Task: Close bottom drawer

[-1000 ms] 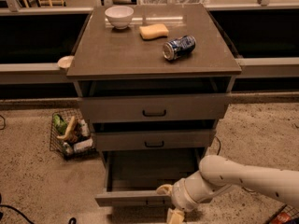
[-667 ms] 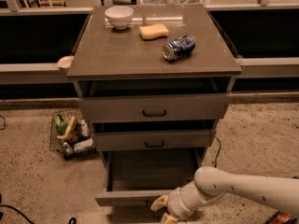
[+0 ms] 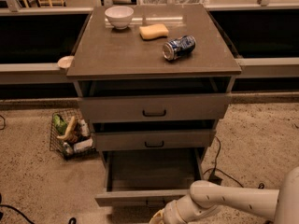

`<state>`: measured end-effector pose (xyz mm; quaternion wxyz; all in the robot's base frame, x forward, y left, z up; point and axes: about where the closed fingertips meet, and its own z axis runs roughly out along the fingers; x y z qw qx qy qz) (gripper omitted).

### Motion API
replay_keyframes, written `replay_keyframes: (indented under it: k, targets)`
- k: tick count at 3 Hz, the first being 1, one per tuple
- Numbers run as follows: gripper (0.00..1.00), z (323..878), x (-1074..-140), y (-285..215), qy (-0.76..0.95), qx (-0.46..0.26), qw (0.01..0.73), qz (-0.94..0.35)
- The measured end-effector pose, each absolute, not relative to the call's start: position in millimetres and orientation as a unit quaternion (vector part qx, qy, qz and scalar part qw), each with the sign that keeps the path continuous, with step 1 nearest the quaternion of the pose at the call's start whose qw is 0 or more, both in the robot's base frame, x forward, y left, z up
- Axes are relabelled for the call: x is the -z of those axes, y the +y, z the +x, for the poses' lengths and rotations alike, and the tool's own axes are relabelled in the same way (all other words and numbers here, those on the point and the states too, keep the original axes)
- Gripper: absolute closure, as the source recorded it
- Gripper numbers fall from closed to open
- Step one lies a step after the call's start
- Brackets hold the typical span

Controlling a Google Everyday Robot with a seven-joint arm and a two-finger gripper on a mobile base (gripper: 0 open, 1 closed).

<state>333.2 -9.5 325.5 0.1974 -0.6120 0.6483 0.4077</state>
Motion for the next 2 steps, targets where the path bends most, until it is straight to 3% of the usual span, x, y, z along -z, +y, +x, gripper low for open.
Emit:
replay_keyframes:
  k: [1, 2]
  targets:
    - [1.00, 333.2, -325.5, -9.5, 0.648, -0.408, 0.197, -0.612]
    - [1.00, 333.2, -325.4, -9.5, 0.648, -0.408, 0.197, -0.612]
